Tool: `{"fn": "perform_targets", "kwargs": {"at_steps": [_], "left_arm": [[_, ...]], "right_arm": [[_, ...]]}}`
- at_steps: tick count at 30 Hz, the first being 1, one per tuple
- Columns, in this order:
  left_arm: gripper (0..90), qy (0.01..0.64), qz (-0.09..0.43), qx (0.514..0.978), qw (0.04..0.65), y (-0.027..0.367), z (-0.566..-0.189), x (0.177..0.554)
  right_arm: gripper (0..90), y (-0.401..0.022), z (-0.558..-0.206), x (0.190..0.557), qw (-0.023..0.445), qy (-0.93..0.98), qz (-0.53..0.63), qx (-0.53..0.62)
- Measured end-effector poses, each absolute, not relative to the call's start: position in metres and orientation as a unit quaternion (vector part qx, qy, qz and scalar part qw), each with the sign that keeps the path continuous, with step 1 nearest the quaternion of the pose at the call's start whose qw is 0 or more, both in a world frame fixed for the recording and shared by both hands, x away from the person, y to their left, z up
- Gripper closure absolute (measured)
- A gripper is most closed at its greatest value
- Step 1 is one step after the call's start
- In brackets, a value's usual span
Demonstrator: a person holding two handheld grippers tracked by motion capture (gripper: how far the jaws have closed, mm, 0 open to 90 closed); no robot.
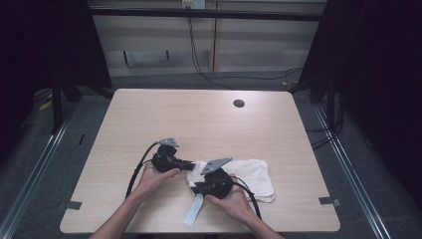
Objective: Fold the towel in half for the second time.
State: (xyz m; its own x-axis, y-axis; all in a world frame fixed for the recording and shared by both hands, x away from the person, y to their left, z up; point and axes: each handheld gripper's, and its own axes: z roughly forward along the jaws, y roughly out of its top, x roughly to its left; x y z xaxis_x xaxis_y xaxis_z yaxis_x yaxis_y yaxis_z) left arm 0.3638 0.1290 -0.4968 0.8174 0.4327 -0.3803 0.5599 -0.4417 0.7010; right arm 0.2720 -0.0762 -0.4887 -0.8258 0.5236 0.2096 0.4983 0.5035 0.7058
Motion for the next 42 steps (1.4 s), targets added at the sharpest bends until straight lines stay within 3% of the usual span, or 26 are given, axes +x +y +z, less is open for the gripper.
{"fn": "perform_targets", "kwargs": {"at_steps": [16,42], "left_arm": [[84.7,0.307,-0.087,0.816,0.482,0.139,-0.477,0.366],[84.6,0.315,-0.053,0.801,0.507,0.167,-0.439,0.356]], "right_arm": [[82.6,-0.079,-0.466,0.269,0.012,0.853,0.432,0.293],[82.6,-0.074,-0.43,0.265,0.019,0.82,0.491,0.293]]}}
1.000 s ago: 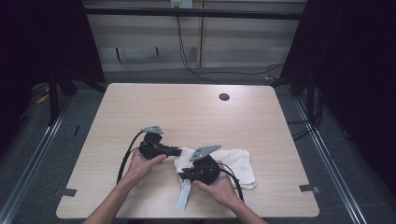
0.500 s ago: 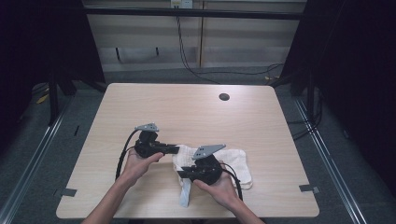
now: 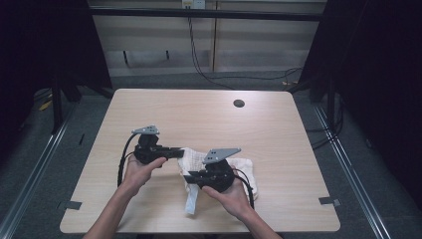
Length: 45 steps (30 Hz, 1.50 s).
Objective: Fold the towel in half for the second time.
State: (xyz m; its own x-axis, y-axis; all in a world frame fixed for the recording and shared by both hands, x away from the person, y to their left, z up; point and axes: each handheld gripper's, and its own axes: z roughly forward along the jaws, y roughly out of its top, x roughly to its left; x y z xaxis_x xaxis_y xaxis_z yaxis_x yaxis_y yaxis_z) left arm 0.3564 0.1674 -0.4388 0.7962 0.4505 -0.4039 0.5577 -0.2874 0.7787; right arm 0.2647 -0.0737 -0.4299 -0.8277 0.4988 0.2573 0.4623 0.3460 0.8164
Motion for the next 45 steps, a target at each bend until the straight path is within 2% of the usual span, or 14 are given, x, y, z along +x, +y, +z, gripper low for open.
{"fn": "perform_targets", "kwargs": {"at_steps": [12,17,20,23,45], "left_arm": [[84.5,0.32,-0.025,0.795,0.515,0.184,-0.414,0.359],[84.2,0.33,-0.009,0.809,0.486,0.194,-0.403,0.365],[84.1,0.331,0.003,0.815,0.475,0.196,-0.407,0.367],[84.1,0.337,-0.004,0.805,0.489,0.197,-0.414,0.368],[83.1,0.296,-0.011,0.84,0.455,0.105,-0.422,0.373]], "right_arm": [[82.6,-0.06,-0.41,0.274,0.01,0.805,0.518,0.289],[82.6,-0.043,-0.4,0.282,0.011,0.799,0.53,0.282],[82.7,-0.035,-0.403,0.286,0.009,0.798,0.53,0.287],[82.6,-0.031,-0.411,0.286,0.012,0.798,0.527,0.292],[80.9,-0.091,-0.424,0.269,0.051,0.777,0.528,0.34]]}}
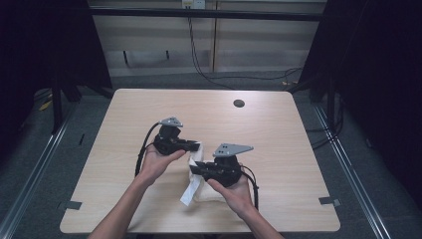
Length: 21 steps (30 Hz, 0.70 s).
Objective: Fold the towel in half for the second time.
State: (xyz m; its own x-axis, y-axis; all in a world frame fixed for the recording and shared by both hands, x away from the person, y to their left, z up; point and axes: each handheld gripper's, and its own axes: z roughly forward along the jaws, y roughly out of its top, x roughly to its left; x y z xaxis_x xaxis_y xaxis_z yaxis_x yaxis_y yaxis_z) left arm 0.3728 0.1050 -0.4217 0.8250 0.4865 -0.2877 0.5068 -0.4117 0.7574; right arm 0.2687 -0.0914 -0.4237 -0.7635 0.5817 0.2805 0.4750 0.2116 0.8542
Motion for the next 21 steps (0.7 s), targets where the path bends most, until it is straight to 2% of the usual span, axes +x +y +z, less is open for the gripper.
{"fn": "perform_targets", "kwargs": {"at_steps": [21], "left_arm": [[83.3,0.282,-0.048,0.855,0.432,0.049,-0.454,0.373]], "right_arm": [[81.3,-0.132,-0.456,0.253,0.059,0.78,0.491,0.383]]}}
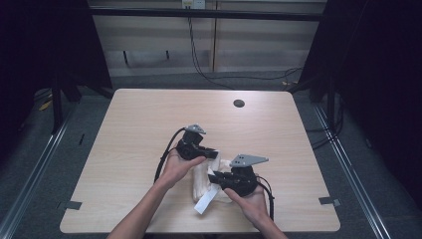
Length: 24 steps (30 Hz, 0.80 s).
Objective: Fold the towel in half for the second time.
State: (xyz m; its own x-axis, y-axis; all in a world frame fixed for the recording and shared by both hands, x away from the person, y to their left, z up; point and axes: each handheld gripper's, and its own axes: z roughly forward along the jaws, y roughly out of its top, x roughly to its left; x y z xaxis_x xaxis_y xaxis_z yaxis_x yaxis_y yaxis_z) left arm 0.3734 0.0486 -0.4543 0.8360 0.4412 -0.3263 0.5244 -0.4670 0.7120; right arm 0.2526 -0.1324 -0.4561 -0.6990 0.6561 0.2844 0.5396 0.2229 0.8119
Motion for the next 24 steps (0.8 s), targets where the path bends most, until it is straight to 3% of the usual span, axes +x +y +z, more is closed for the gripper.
{"fn": "perform_targets", "kwargs": {"at_steps": [24], "left_arm": [[81.7,0.299,-0.065,0.862,0.403,0.022,-0.488,0.377]], "right_arm": [[70.0,-0.149,-0.486,0.249,0.083,0.807,0.425,0.401]]}}
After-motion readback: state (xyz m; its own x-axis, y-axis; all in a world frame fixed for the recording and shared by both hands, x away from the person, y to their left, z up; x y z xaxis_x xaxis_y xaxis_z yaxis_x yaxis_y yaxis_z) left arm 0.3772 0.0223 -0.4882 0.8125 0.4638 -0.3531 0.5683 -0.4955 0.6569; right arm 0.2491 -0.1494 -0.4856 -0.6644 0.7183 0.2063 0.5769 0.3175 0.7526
